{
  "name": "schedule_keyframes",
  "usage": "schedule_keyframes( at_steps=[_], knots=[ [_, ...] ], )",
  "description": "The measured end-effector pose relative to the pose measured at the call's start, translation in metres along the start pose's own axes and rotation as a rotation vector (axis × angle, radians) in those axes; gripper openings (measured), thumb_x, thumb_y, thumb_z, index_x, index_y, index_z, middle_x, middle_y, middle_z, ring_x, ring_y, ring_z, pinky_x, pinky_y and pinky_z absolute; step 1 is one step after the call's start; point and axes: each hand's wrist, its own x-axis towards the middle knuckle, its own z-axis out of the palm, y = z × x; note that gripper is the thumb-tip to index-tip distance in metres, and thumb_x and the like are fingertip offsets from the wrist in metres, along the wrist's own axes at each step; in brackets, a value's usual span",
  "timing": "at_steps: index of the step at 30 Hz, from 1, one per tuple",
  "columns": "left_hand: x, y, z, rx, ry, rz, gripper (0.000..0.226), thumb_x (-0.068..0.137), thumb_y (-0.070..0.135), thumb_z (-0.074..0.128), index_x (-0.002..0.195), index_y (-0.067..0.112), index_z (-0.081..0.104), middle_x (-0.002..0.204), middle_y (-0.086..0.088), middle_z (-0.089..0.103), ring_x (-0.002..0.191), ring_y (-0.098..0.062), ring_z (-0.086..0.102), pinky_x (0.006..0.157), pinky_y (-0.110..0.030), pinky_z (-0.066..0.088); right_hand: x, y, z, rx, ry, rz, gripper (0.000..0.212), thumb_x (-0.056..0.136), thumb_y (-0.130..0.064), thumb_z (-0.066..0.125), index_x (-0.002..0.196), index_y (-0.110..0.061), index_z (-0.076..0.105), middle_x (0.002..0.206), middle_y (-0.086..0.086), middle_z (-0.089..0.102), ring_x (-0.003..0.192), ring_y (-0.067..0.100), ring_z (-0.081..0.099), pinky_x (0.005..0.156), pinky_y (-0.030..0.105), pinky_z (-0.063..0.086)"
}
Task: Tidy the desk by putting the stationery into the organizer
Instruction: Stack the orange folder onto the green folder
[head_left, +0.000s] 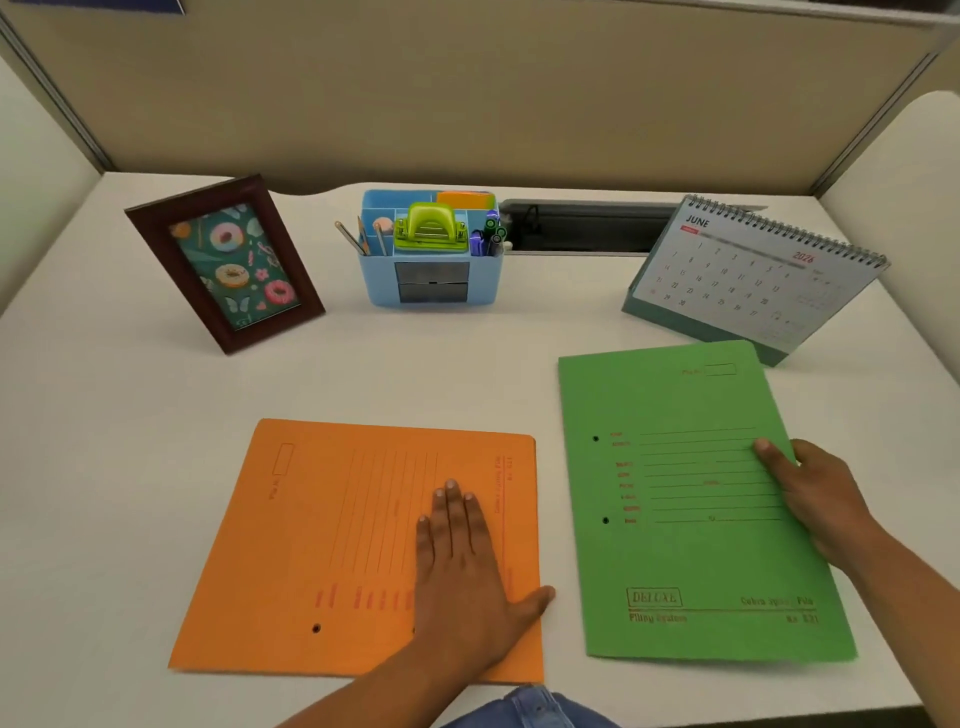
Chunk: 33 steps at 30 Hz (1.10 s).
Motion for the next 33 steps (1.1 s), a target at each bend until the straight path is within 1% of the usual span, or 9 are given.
schedule_keyframes(
  at_steps=[5, 13, 17, 20, 25, 27, 29, 31, 33],
  knots=[
    [0.000, 0.009, 0.003, -0.014, 0.018, -0.043, 0.119, 0.064, 0.082, 0.047, 0.143, -0.006, 0.038, 0.153, -0.027, 0.030, 0.141, -0.038, 0.027, 0.109, -0.051, 0.016, 0.034, 0.008, 0.009, -0.060, -0.006, 0.015, 0.038, 0.086, -0.033, 0.071, 0.115, -0.011, 0.060, 0.100, 0.012, 0.069, 0.081, 0.029, 0.068, 0.078, 0.042, 0.055],
    [-0.004, 0.007, 0.007, 0.017, 0.027, -0.055, 0.115, 0.057, 0.074, 0.052, 0.140, -0.006, 0.044, 0.150, -0.025, 0.035, 0.140, -0.035, 0.027, 0.112, -0.046, 0.007, 0.052, 0.008, 0.021, -0.271, -0.012, -0.059, 0.034, 0.082, -0.024, 0.075, 0.114, -0.013, 0.067, 0.103, 0.006, 0.068, 0.090, 0.025, 0.062, 0.084, 0.034, 0.047],
    [-0.011, 0.005, 0.006, 0.003, 0.020, -0.049, 0.114, 0.056, 0.070, 0.055, 0.142, -0.003, 0.038, 0.150, -0.023, 0.037, 0.140, -0.034, 0.027, 0.113, -0.043, 0.005, 0.053, 0.006, 0.025, -0.421, -0.041, -0.155, 0.051, 0.081, -0.025, 0.076, 0.129, -0.015, 0.061, 0.108, 0.010, 0.066, 0.099, 0.028, 0.061, 0.084, 0.033, 0.044],
    [-0.017, 0.003, 0.002, -0.020, 0.040, -0.053, 0.113, 0.054, 0.066, 0.055, 0.143, -0.002, 0.036, 0.150, -0.021, 0.039, 0.140, -0.031, 0.027, 0.112, -0.041, 0.008, 0.052, 0.005, 0.030, -0.478, -0.041, -0.154, 0.061, 0.081, -0.027, 0.076, 0.136, -0.014, 0.053, 0.120, 0.015, 0.064, 0.108, 0.031, 0.060, 0.091, 0.038, 0.045],
    [-0.034, -0.008, -0.006, -0.184, 0.089, -0.104, 0.119, 0.060, 0.075, 0.053, 0.150, 0.004, 0.024, 0.155, -0.013, 0.031, 0.144, -0.025, 0.019, 0.112, -0.040, 0.017, 0.032, -0.012, 0.049, -0.407, 0.056, -0.292, 0.048, 0.084, -0.025, 0.072, 0.128, -0.013, 0.057, 0.119, 0.009, 0.062, 0.095, 0.023, 0.058, 0.084, 0.034, 0.045],
    [-0.044, -0.013, -0.018, -0.392, 0.216, -0.190, 0.113, 0.067, 0.071, 0.057, 0.154, 0.013, 0.012, 0.158, 0.003, 0.018, 0.147, -0.014, 0.009, 0.118, -0.033, 0.013, 0.016, -0.024, 0.068, -0.365, 0.000, -0.390, 0.043, 0.084, -0.025, 0.072, 0.125, -0.017, 0.059, 0.117, 0.003, 0.061, 0.088, 0.017, 0.059, 0.081, 0.031, 0.045],
    [-0.056, -0.018, -0.038, -0.652, 0.255, -0.383, 0.105, 0.077, 0.056, 0.070, 0.154, 0.020, 0.010, 0.155, 0.011, 0.017, 0.147, -0.013, 0.010, 0.119, -0.035, 0.014, -0.003, -0.040, 0.093, -0.323, -0.096, -0.492, 0.039, 0.085, -0.024, 0.071, 0.122, -0.019, 0.060, 0.115, -0.003, 0.060, 0.090, 0.012, 0.059, 0.080, 0.028, 0.045],
    [-0.068, -0.030, -0.051, -0.853, 0.280, -0.660, 0.092, 0.082, 0.040, 0.074, 0.154, 0.020, 0.019, 0.157, 0.004, 0.023, 0.145, -0.020, 0.021, 0.117, -0.041, 0.024, -0.023, -0.056, 0.122, -0.305, -0.216, -0.593, 0.036, 0.086, -0.024, 0.070, 0.121, -0.021, 0.060, 0.115, -0.006, 0.059, 0.095, 0.007, 0.058, 0.082, 0.026, 0.046],
    [-0.078, -0.043, -0.059, -0.982, 0.295, -0.892, 0.082, 0.086, 0.034, 0.071, 0.152, 0.016, 0.026, 0.156, -0.003, 0.028, 0.141, -0.024, 0.029, 0.114, -0.045, 0.029, -0.041, -0.068, 0.152, -0.336, -0.352, -0.679, 0.036, 0.088, -0.027, 0.068, 0.123, -0.022, 0.060, 0.119, -0.008, 0.058, 0.101, 0.006, 0.056, 0.089, 0.026, 0.046]
  ],
)
